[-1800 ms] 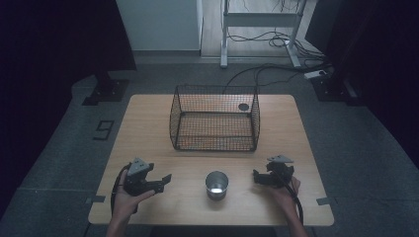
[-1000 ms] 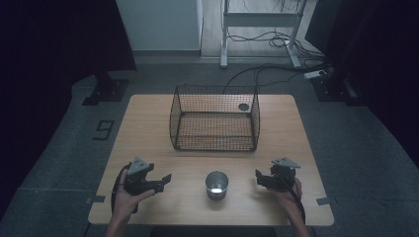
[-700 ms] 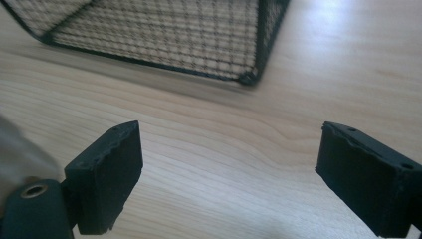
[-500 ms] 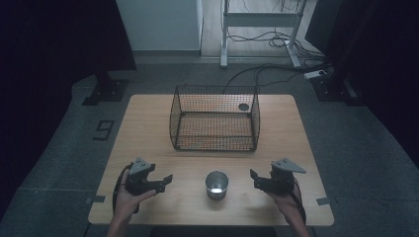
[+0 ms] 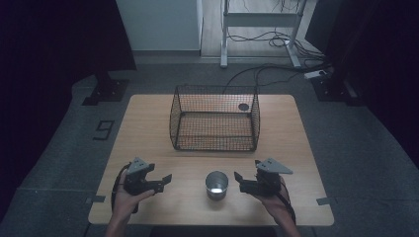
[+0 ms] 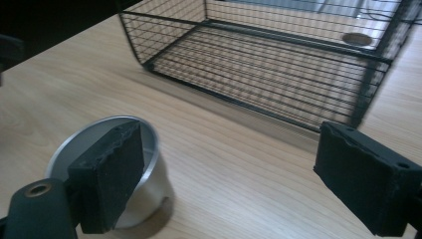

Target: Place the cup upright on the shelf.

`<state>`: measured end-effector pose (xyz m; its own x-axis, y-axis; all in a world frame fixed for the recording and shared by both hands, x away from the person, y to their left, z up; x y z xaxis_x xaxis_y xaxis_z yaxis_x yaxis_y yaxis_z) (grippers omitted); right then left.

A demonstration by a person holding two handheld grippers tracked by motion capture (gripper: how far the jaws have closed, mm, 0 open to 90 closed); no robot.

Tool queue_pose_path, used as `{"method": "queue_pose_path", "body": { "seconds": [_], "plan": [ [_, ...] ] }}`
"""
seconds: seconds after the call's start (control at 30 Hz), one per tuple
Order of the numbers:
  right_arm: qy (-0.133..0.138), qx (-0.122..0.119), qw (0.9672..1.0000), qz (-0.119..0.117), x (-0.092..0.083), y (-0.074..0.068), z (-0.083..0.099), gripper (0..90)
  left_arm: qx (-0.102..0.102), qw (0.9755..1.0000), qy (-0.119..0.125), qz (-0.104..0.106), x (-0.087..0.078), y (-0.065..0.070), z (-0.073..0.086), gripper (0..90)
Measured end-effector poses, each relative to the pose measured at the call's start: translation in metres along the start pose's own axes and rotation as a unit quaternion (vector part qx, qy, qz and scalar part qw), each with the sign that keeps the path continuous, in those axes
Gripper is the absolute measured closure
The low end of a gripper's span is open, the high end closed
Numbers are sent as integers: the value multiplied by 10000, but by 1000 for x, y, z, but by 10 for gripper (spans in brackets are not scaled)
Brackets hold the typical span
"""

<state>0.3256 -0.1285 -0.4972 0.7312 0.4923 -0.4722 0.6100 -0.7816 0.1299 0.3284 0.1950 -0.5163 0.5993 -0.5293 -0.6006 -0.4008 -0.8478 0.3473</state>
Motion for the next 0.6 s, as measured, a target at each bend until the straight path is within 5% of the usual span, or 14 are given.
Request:
{"method": "queue_pose_path", "body": {
  "seconds": [0.6],
  "plan": [
    [38,-336,9976,-609,26,-46,-21,106,-35,10000,5,26,0,2,-1,158]
  ]
}}
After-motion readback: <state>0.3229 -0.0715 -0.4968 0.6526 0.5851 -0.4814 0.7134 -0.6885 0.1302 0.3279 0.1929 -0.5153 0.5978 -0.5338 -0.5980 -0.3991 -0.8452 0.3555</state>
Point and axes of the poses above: each handheld gripper's, and its own axes: x roughly forward along the jaws, z roughly out of its underside, y roughly to its right, the point moved 7 cm from there along x, roughly forward along the jaws, and after that the axes turned 15 degrees about -x, right-handed, at the moved point
